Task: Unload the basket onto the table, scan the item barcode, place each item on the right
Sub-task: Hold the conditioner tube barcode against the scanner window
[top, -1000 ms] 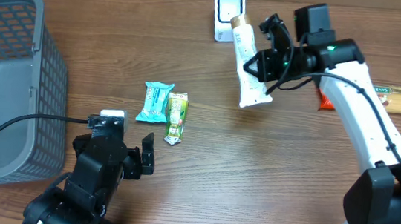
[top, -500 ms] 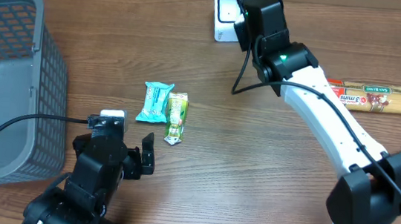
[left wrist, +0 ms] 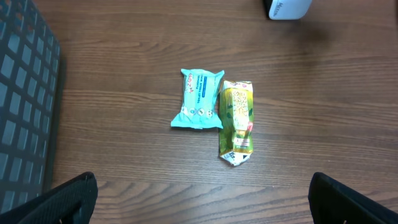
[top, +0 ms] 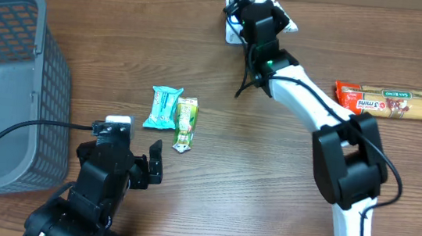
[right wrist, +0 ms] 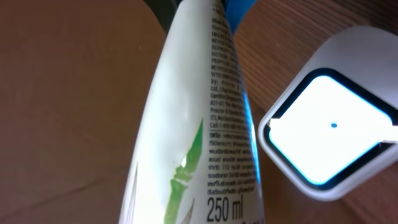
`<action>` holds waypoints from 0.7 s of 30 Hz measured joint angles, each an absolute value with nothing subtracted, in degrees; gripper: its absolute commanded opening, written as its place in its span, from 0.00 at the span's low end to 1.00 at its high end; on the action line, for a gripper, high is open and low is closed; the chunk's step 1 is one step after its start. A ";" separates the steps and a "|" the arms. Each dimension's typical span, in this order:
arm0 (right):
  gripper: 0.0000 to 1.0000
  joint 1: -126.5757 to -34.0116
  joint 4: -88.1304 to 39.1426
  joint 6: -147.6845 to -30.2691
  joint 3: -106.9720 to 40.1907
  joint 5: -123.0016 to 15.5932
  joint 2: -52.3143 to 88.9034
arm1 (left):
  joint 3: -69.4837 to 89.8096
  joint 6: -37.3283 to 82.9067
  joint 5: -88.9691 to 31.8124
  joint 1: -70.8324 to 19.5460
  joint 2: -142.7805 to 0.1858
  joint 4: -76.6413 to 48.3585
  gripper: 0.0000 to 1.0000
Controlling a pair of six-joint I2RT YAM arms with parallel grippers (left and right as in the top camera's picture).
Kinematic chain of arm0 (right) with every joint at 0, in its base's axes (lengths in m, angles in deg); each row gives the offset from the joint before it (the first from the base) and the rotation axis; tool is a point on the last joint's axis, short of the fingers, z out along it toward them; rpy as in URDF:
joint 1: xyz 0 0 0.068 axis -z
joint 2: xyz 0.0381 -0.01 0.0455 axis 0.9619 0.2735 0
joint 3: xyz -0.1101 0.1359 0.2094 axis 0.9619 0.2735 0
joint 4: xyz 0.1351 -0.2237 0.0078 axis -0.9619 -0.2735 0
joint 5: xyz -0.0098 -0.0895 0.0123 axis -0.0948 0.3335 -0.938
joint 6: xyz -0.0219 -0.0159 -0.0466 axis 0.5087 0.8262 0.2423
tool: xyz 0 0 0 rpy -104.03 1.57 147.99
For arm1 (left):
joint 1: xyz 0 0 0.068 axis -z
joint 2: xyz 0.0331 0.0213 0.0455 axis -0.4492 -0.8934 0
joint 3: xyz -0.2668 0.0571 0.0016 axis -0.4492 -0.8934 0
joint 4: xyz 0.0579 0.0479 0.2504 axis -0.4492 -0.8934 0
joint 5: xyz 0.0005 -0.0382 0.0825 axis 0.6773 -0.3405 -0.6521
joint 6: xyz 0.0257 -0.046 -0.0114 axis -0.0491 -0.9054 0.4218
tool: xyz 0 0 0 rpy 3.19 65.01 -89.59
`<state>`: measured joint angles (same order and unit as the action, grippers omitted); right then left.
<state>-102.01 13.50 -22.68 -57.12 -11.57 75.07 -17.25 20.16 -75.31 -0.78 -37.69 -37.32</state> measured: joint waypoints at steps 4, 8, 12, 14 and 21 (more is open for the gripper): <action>0.04 -102.01 16.50 -16.15 -57.12 -11.25 78.08 | -17.25 20.16 -75.31 -0.78 -37.69 -37.32 1.00; 0.04 -101.96 17.44 -13.22 -57.12 -11.14 79.35 | -17.25 20.16 -75.31 -0.78 -37.69 -37.32 1.00; 0.04 -101.86 17.74 -11.97 -57.12 -11.18 79.83 | -17.25 20.16 -75.31 -0.78 -37.69 -37.30 1.00; 0.04 -101.59 17.77 -11.80 -57.12 -11.75 80.07 | -17.25 20.16 -75.31 -0.78 -37.69 -37.30 0.99; 0.04 -100.46 17.94 -11.56 -57.12 -14.35 80.29 | -17.25 20.16 -75.31 -0.78 -37.69 -37.32 1.00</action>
